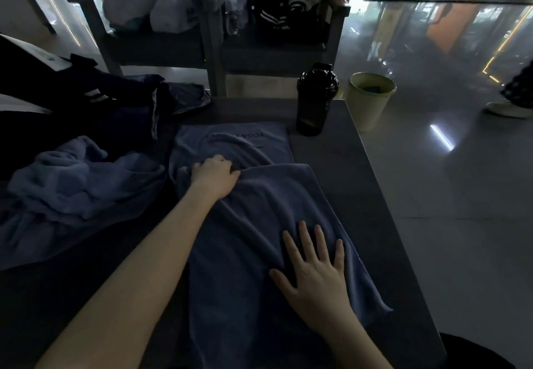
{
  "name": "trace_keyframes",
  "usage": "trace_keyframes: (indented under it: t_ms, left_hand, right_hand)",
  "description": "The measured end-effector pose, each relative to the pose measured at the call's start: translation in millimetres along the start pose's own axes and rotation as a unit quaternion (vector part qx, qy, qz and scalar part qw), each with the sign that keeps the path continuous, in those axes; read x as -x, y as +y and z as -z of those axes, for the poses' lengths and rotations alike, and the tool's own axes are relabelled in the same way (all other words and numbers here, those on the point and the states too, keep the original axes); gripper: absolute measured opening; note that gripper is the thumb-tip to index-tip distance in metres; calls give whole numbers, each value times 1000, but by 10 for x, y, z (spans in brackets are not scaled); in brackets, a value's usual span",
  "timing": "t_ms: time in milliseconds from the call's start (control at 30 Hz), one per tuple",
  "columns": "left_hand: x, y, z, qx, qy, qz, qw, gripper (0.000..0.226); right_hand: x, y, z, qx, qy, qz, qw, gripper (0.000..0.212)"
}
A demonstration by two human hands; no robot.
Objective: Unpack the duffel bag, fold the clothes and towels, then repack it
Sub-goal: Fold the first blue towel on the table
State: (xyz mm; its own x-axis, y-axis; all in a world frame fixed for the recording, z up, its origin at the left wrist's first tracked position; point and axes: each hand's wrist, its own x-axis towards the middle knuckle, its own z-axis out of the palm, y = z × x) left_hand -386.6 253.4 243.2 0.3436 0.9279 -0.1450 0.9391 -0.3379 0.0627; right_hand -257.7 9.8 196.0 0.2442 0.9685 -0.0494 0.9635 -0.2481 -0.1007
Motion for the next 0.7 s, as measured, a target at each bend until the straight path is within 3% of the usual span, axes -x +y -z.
trace_keyframes:
  t_ms: [100,233,400,533,700]
  left_hand:
    - [59,-130,-21,64,-58,-3,996,56]
    - [-17,-86,74,50,-103,32,993,61]
    - [293,118,128,-34,-30,31,998,53]
    - [501,125,-28,35,-73,-5,997,58]
    - [323,83,-8,50,-109,19,993,63]
  right_hand:
    - [103,17,19,-4,-16,-2,1000,69]
    - [291,50,7,-7,-21,-2,1000,70]
    - [524,101,-9,0,-23,-1,1000,70]
    - [599,122,-31,9,-24,-10,1000,69]
    - [712,112,-42,-13,-43,-19,999,69]
